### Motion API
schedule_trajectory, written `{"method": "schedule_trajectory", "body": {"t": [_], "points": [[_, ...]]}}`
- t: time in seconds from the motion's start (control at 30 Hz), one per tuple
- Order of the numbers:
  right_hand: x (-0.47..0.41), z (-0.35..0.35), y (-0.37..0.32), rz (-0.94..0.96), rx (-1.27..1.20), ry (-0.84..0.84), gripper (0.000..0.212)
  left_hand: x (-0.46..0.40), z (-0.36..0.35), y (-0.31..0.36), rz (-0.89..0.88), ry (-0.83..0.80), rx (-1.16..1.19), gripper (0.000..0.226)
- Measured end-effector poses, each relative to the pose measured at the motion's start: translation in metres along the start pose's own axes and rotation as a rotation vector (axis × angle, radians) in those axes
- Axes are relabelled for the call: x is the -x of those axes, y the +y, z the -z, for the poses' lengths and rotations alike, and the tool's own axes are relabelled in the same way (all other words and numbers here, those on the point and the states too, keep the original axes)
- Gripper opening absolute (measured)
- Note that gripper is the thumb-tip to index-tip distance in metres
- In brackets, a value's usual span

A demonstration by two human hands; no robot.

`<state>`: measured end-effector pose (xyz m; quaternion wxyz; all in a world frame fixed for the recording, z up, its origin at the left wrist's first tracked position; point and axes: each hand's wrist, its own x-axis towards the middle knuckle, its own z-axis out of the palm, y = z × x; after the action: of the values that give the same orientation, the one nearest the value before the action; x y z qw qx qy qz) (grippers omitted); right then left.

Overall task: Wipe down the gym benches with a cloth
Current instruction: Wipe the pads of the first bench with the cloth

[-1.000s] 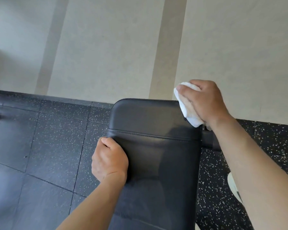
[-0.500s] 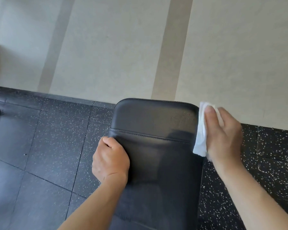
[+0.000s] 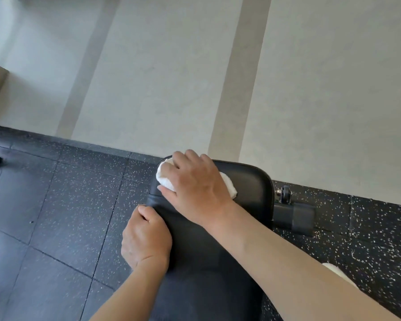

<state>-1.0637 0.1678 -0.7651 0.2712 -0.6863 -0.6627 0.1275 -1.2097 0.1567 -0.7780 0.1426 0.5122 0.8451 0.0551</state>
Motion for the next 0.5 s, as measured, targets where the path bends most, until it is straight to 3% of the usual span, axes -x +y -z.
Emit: {"method": "schedule_trajectory", "body": {"t": [0.13,0.3,0.5], "points": [[0.023,0.018,0.028,0.116,0.018,0.032,0.025,0.000,0.000,-0.001,0.006,-0.007,0.004,0.046],[0.048,0.046,0.074,0.117,0.104,0.048,0.025,-0.002,0.000,-0.003,0.023,-0.010,0.026,0.039],[0.035,0.038,0.061,0.093,0.131,0.006,0.037,-0.001,-0.004,-0.005,0.020,0.021,0.043,0.039]]}}
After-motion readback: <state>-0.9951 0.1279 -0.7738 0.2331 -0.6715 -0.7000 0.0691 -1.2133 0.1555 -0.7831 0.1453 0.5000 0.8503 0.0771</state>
